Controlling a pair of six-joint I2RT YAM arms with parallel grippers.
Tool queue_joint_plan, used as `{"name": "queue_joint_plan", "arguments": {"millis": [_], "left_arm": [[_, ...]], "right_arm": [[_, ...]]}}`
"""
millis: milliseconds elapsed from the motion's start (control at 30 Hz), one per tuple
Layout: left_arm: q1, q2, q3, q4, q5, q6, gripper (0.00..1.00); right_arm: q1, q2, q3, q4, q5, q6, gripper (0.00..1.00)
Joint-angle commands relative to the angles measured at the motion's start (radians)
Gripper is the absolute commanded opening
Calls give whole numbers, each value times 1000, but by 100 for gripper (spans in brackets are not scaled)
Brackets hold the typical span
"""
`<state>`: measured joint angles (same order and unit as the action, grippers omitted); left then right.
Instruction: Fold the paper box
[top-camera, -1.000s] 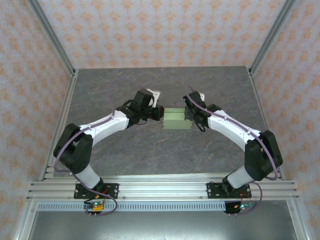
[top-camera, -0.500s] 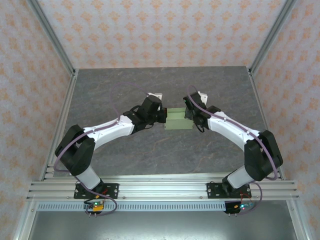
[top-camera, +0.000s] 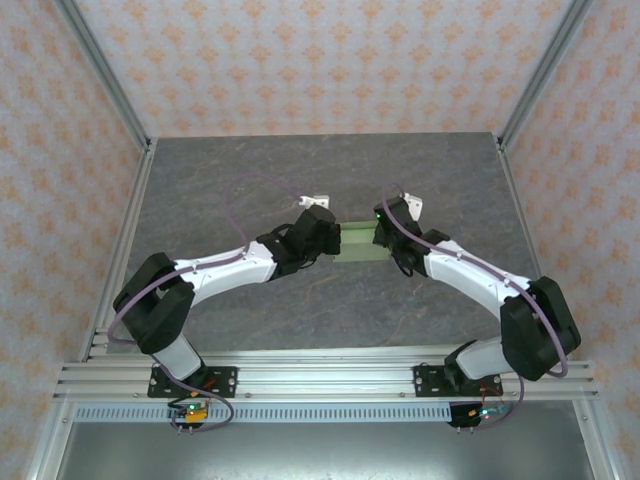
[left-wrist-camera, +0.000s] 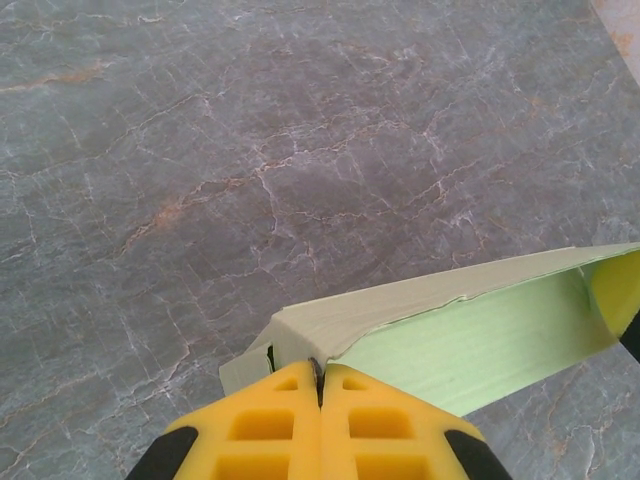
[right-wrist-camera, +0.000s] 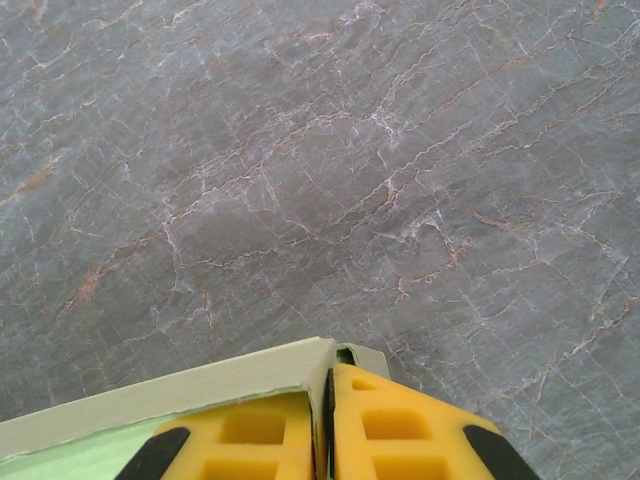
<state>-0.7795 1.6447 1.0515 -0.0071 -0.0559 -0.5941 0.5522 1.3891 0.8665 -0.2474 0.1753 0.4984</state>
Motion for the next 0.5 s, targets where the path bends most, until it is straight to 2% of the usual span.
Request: {"name": "queue_joint_plan", "arguments": {"millis": [0, 267, 467], "left_arm": [[-33, 48, -16, -9, -57, -13, 0], [-44, 49, -13, -29, -136, 22, 0], [-46, 60, -11, -37, -168, 39, 0]], "right_arm": [[11, -23, -39, 46, -13, 15, 13], [11, -50, -48, 27, -5, -13, 15], [11, -40, -33, -14, -71, -28, 23]]}}
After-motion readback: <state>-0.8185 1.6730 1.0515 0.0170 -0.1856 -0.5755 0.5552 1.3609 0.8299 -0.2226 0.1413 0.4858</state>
